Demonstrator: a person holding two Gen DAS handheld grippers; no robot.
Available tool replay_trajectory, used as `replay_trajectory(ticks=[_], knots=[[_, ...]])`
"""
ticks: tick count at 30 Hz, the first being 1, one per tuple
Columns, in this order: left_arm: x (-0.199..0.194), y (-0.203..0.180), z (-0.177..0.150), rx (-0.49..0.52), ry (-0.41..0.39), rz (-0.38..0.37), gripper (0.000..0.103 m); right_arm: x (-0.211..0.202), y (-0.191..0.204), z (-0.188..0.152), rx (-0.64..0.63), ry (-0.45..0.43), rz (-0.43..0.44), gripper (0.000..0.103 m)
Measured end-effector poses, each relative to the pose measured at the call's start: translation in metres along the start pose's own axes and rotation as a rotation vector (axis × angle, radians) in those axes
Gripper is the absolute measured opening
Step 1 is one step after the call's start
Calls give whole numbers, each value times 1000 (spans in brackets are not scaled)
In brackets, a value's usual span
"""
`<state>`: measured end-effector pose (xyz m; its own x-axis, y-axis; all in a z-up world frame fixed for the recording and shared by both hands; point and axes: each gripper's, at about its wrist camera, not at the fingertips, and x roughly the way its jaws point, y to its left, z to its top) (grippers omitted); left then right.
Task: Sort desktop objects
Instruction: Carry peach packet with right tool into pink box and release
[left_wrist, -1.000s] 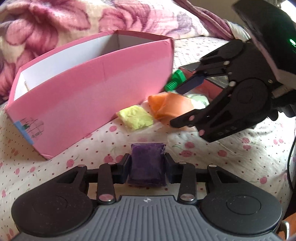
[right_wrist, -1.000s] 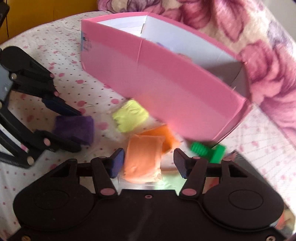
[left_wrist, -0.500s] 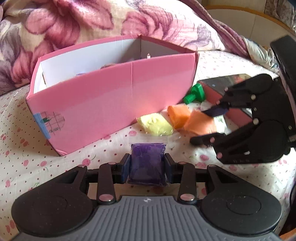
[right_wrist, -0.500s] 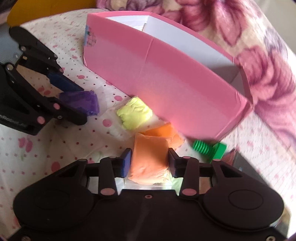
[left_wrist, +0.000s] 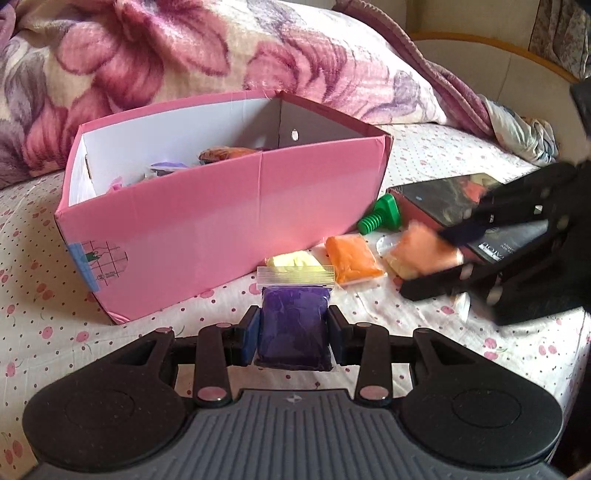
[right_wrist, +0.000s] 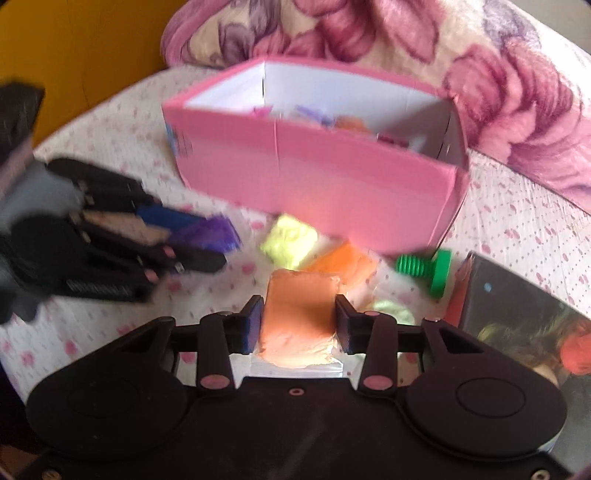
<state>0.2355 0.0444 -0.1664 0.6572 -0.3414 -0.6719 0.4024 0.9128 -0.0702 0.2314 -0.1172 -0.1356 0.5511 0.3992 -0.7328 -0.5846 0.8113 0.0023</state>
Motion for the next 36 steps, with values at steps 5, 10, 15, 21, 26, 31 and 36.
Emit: replay_trajectory(ticks=[5,10,15,21,26,31,36], knots=[[0,-1,1,-6,-3,-12,36,-22,-1,37,-4,-64,4,40],[1,-3,1,-2,-5,-24,37,-20,-3,81,-33,-96,5,40],[1,1,1,-13,-9,-30,36,-5,-10,119,-38,-101,19,40],[2,4,0,-28,-10,-36,37,18,-18,152,-24,-84,0,40],[4,7,-1,-40,-11,-42,37,44,-28,170,-22,-45,-34,40],[7,10,-2,-49,-8,-47,37,76,-49,182,20,23,-82,40],[10,12,-2,-58,-8,-51,37,106,-66,186,57,116,-112,40]])
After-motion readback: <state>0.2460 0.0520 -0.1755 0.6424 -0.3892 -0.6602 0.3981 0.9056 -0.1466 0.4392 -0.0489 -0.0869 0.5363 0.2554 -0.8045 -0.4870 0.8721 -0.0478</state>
